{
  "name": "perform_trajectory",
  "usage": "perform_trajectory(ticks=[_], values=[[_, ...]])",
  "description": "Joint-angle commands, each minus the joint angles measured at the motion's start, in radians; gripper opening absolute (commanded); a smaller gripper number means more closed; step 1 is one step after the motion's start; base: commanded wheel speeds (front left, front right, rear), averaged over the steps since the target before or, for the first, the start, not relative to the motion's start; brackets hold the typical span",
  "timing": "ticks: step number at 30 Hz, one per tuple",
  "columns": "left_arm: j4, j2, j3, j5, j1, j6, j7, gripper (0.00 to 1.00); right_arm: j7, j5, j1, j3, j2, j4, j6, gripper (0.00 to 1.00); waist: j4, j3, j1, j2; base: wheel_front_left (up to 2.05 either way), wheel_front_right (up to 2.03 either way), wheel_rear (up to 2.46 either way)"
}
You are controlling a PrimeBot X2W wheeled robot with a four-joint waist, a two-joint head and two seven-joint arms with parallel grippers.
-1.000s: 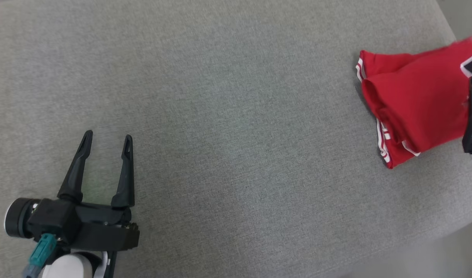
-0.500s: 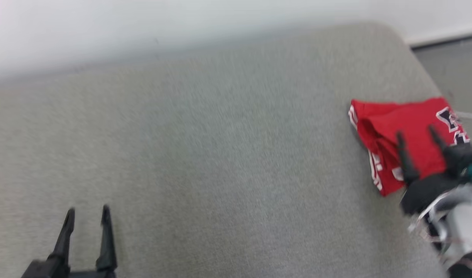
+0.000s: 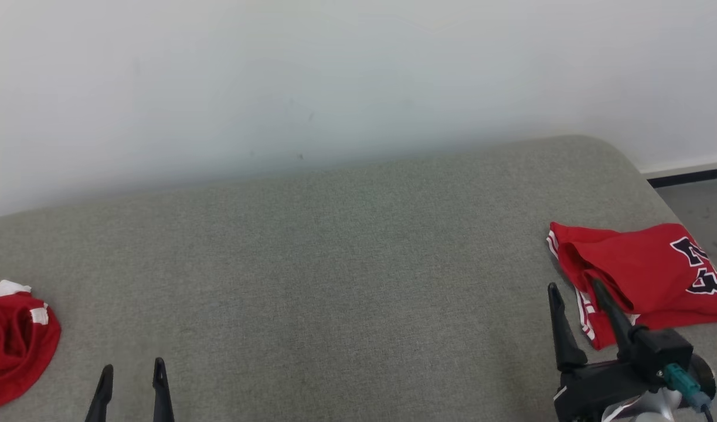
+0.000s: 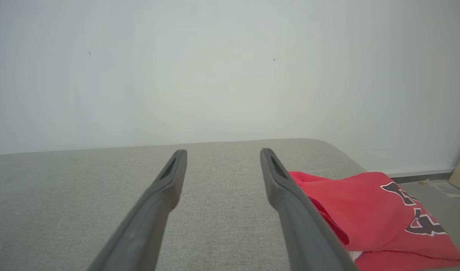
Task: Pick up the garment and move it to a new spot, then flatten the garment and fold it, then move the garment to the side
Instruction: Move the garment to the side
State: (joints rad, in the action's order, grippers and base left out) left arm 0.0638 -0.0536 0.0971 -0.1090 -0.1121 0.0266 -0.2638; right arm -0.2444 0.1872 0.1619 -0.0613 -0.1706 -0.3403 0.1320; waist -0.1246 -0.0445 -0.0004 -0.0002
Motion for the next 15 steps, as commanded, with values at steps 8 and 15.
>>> perform_trajectory(ticks=[8,15], values=[[0.033,0.003,-0.018,-0.004,-0.060,-0.034,0.000,1.00,-0.013,-0.075,-0.094,0.008,0.087,0.019,-0.003,1.00,0.035,-0.041,0.0004,0.0002,0.00,0.00,0.00],[0.044,0.003,-0.030,-0.027,-0.064,-0.051,0.000,1.00,-0.011,-0.121,-0.115,-0.016,0.097,0.023,-0.003,1.00,0.044,-0.040,0.0004,0.0002,0.00,0.00,0.00]])
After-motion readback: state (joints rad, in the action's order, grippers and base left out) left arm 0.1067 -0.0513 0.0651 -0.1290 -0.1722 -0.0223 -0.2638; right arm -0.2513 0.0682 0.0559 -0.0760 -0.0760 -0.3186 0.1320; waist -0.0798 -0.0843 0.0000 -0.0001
